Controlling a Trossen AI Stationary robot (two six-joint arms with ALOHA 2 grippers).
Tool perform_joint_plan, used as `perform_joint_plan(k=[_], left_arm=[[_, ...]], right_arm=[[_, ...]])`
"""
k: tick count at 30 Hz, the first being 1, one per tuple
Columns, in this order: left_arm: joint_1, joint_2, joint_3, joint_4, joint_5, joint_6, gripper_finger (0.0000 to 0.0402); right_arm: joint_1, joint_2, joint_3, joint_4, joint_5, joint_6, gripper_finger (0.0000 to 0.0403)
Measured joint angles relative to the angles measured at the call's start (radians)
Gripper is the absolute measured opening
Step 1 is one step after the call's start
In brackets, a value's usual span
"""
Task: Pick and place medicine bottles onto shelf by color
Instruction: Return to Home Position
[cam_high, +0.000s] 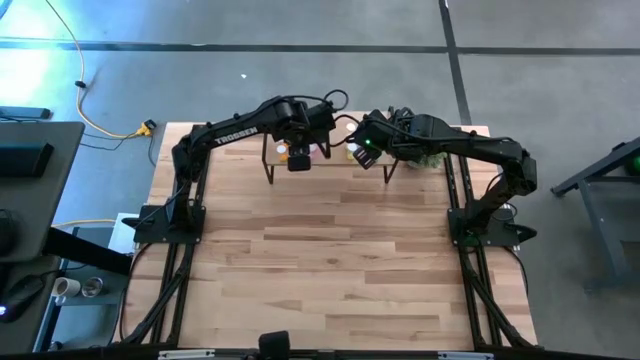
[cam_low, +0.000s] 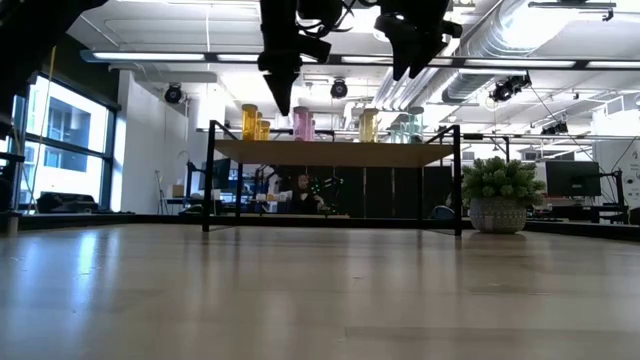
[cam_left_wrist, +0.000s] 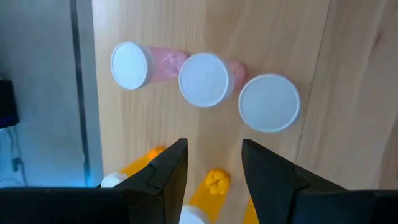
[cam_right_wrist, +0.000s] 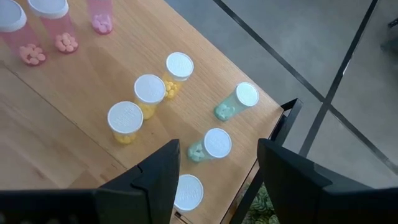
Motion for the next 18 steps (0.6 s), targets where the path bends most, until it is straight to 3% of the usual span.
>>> perform_joint_plan(k=[9, 18], left_arm=[[-0.028, -0.005, -0.001, -0.066, -0.067, -0.023, 0.0142], [-0.062, -0.093, -0.001, -0.080, -0.025, -0.049, 0.0142]], right_arm=[[0.000, 0.000, 0.000, -0.032, -0.004, 0.004, 0.0206], [0.060, 0.000, 0.000, -0.085, -0.007, -0.034, 0.0206]])
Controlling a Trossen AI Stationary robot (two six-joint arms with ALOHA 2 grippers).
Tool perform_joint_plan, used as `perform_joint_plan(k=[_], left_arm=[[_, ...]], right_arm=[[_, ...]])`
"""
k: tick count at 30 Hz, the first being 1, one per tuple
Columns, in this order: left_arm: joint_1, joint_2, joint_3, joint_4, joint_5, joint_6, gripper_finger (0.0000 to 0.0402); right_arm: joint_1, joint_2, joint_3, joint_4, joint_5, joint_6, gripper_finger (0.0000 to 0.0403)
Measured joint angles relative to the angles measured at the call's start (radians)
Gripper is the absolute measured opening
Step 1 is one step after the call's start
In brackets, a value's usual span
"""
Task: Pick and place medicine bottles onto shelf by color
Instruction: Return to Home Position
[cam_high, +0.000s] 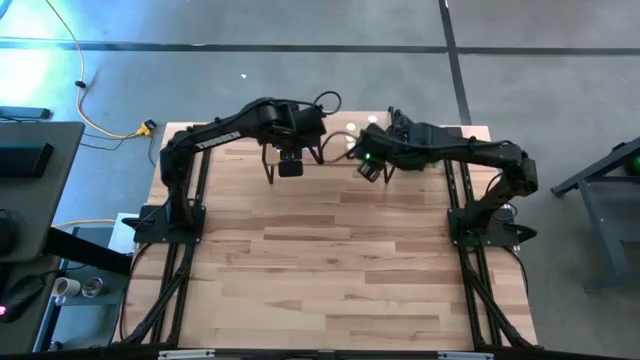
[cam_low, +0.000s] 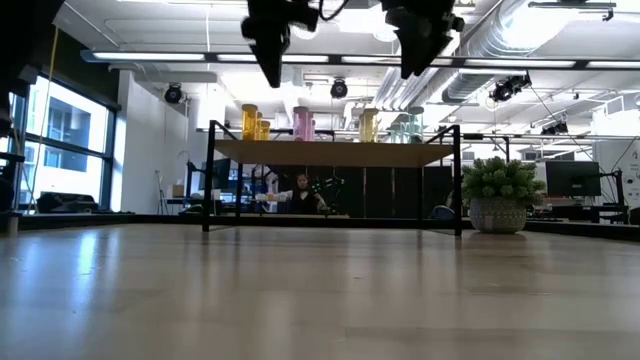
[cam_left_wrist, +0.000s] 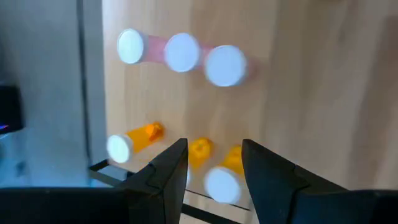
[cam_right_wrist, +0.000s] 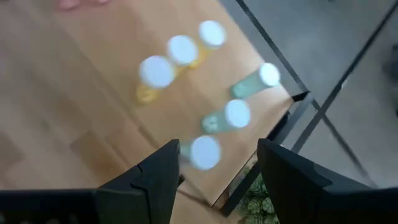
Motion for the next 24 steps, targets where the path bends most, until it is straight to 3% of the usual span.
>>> perform_joint_plan(k=[6, 10, 16, 24], left_arm=[[-0.009, -0.099, 0.000, 0.001, 0.161, -0.065, 0.0142], [-0.014, -0.184, -0.059, 0.030, 0.216, -0.090, 0.0142], [-0.032, -0.391, -0.354, 0.232, 0.249, -0.117, 0.0142], [-0.076, -0.695, -0.786, 0.493, 0.248, -0.203, 0.0142]], right_arm=[[0.093, -0.001, -0.011, -0.016, 0.001, -0.037, 0.0206], [0.130, -0.046, -0.149, 0.076, -0.019, -0.061, 0.0206], [0.169, -0.193, -0.411, 0.283, -0.162, -0.065, 0.0206], [0.215, -0.441, -0.719, 0.628, -0.223, -0.147, 0.0206]])
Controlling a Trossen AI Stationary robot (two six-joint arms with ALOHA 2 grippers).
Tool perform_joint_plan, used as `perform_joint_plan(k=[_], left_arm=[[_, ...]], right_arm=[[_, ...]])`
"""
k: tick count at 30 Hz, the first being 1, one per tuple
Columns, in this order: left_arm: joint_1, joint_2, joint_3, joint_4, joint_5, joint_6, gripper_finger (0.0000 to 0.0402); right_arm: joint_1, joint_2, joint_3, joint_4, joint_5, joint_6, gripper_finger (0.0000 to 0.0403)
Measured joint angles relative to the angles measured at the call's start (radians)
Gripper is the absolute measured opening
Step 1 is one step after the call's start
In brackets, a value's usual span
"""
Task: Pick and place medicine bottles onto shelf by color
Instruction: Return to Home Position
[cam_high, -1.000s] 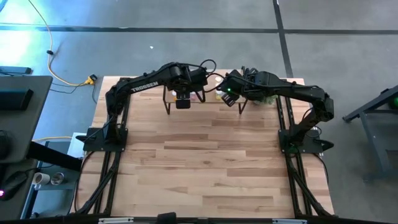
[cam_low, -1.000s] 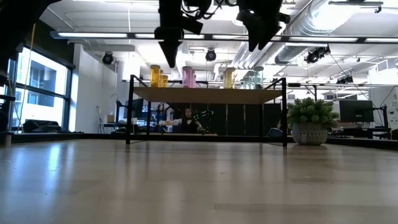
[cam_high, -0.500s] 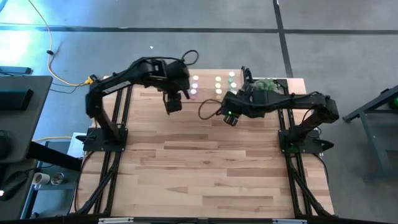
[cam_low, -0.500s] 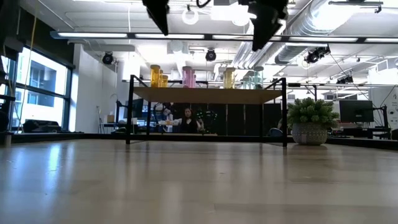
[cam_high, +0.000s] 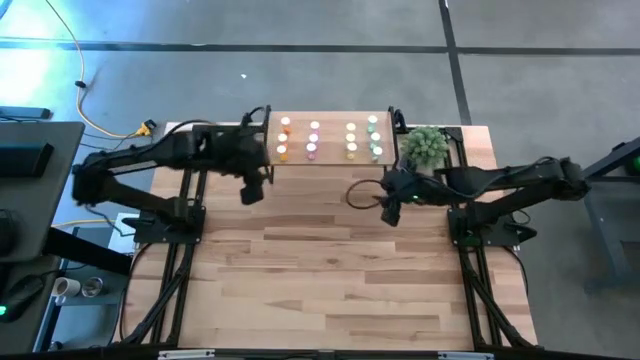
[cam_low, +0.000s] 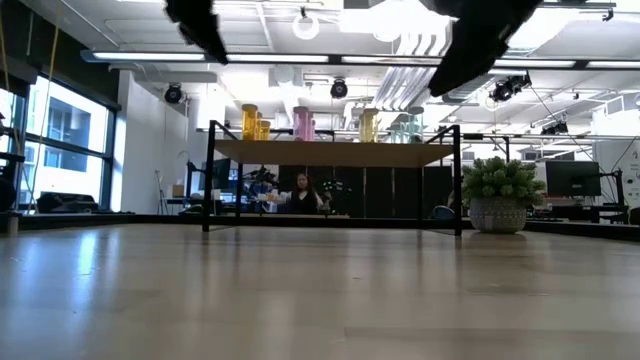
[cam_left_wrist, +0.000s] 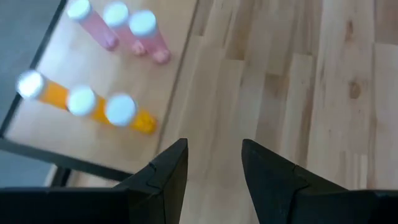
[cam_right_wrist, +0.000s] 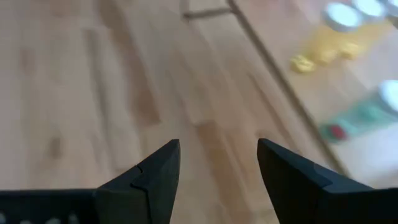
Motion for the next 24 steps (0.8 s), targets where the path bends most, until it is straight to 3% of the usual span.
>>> perform_joint_plan(k=[10, 24], left_arm=[[-0.097, -0.389, -0.500, 0.319, 0.000, -0.099, 0.0142], [-0.223, -0.775, -0.978, 0.758, -0.005, -0.174, 0.0142]], right_arm=[[0.006, -0.290, -0.388, 0.520, -0.177, -0.125, 0.0206], [0.007, -0.530, -0.652, 0.760, -0.210, -0.092, 0.0206]])
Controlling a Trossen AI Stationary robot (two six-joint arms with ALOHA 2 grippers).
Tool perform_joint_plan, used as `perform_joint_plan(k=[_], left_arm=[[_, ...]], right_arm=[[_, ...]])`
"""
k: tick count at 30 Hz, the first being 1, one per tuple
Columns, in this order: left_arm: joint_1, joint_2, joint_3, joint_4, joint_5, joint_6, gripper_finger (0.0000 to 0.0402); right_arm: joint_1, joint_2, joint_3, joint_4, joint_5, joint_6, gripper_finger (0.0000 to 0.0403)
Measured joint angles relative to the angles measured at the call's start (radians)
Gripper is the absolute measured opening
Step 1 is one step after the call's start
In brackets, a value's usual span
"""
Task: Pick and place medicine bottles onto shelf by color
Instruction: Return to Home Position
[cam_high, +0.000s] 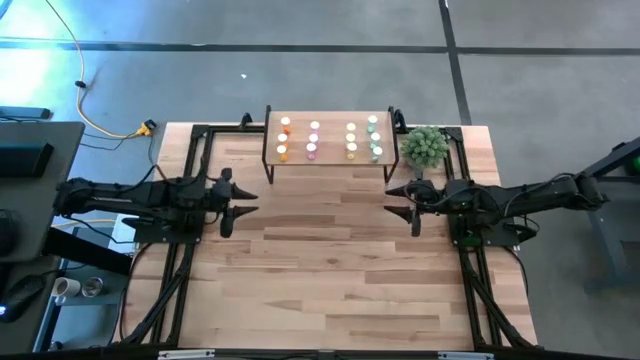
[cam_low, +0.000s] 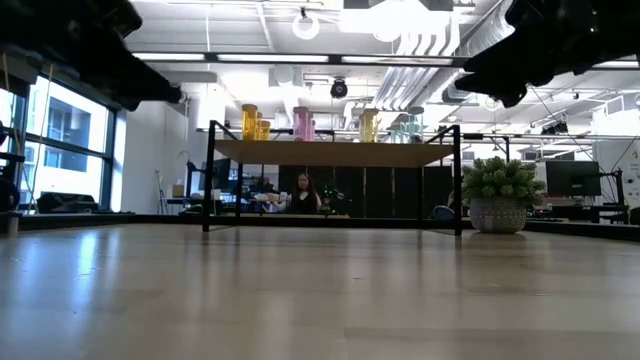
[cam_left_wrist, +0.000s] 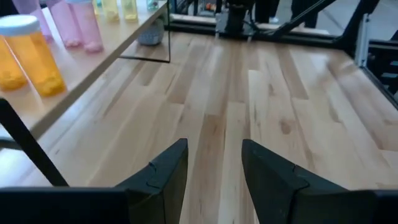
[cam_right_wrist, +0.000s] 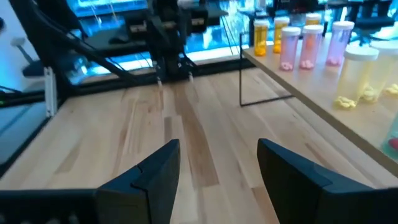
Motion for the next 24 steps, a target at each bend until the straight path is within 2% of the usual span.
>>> perform_joint_plan(k=[14, 19, 24], left_arm=[[-0.013, -0.261, -0.220, 0.089, -0.034, 0.000, 0.0142], [-0.013, -0.339, -0.256, 0.086, -0.025, -0.019, 0.0142], [-0.013, -0.397, -0.256, 0.098, -0.027, 0.038, 0.0142]], right_arm=[[0.000, -0.100, -0.267, 0.335, -0.011, -0.006, 0.0206], [0.000, -0.185, -0.306, 0.294, -0.001, -0.033, 0.0206], [-0.001, -0.284, -0.306, 0.224, 0.000, -0.086, 0.0206]])
